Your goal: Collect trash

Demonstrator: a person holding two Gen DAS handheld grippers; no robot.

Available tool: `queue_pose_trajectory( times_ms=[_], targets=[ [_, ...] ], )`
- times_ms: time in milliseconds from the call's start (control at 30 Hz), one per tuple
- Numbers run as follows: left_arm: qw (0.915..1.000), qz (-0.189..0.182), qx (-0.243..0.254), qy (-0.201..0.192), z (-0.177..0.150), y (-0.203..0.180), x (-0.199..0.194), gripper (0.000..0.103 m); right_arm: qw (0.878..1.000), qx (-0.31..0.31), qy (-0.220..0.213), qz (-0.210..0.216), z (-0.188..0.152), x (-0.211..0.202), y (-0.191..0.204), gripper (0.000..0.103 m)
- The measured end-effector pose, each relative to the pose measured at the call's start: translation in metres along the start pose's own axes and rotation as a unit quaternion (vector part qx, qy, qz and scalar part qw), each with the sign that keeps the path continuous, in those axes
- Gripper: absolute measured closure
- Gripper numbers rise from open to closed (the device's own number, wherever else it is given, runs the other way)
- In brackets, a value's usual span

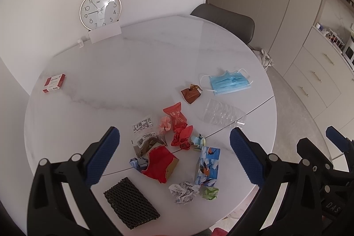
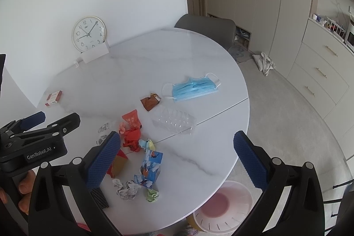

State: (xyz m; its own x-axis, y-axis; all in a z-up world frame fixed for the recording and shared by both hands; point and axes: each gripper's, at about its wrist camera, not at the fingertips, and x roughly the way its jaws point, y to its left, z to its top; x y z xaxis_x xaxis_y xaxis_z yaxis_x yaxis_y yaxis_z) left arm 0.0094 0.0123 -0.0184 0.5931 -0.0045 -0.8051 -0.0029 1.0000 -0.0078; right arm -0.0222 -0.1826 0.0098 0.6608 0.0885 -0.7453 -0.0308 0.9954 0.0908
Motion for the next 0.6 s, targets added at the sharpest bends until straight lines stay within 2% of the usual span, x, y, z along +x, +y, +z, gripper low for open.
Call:
queue_pose_trajectory(
  times_ms=[600],
  targets=[
    [0.9999,0.007,0.000,0.007,0.0025,-0.0011,0.0076,0.008,1.000,-0.002,0.013,0.002,0.0023,0.0106,0.0011,0.002]
  ],
)
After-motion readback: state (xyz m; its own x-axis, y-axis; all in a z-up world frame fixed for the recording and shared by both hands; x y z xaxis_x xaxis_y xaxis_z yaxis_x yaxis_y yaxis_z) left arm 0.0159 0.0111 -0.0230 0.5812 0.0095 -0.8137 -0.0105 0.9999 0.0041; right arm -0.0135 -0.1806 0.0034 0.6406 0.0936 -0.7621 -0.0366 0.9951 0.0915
